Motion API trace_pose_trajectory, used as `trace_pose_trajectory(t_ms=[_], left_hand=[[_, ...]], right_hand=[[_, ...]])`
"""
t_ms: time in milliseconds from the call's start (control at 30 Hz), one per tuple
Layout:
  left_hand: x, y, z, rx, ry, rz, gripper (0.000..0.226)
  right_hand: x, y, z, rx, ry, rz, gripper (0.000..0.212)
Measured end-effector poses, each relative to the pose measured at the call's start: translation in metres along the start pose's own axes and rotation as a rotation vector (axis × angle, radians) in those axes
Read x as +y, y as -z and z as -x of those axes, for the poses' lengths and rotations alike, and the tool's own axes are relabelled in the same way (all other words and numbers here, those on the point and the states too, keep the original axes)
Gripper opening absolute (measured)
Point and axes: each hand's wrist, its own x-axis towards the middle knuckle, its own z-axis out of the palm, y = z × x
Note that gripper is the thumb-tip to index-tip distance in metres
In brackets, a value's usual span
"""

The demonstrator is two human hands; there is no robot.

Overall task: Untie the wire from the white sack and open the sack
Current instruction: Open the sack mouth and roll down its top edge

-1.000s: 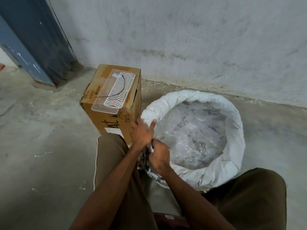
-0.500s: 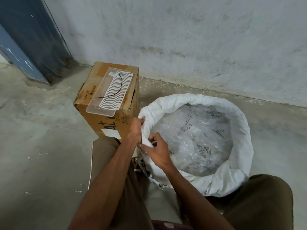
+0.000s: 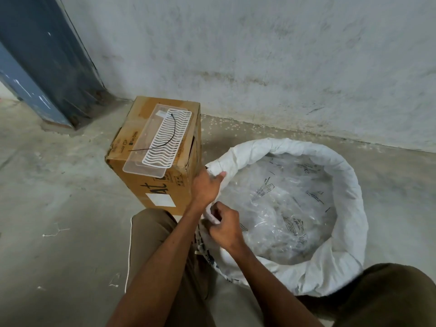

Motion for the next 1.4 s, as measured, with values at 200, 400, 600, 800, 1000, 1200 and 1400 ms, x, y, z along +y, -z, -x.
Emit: trace_pose_trajectory(t_ms=[200,400,600,800,1000,1200,1400], left_hand=[[0.005,0.003,-0.014,-0.062,0.285,0.272,0.026],[0.017,0.015,-0.014,-0.315,0.372,0.429,0.03],[0.018,0.024,-0.017,-0.435,0.359,0.33,0.018],[0.008,0.025,-0.018,-0.228,-0.22,-0.671,0.108],[0.01,-0.013,-0.033,-0.111,-0.234,-0.849,0.073],[0.012,-0.014,-0.054,-0.141,-0.099,-0.688,0.048],[0.017,-0.012,-0.073,-0.444,0.003,-0.701,0.08]], right_hand=[[0.009,0.043,-0.028,0.148,0.216,0.066,0.022],[-0.012,0.072,-0.096,-0.01,0.427,1.149,0.104],[-0.016,0.078,-0.145,-0.214,0.464,1.291,0.09],[-0.026,0.068,-0.179,-0.426,0.382,1.16,0.051],[-0.046,0.073,-0.214,-0.733,0.135,1.206,0.031],[-0.025,0.11,-0.204,-0.44,0.363,1.507,0.095],[-0.004,0.131,-0.193,-0.344,0.314,1.444,0.047]])
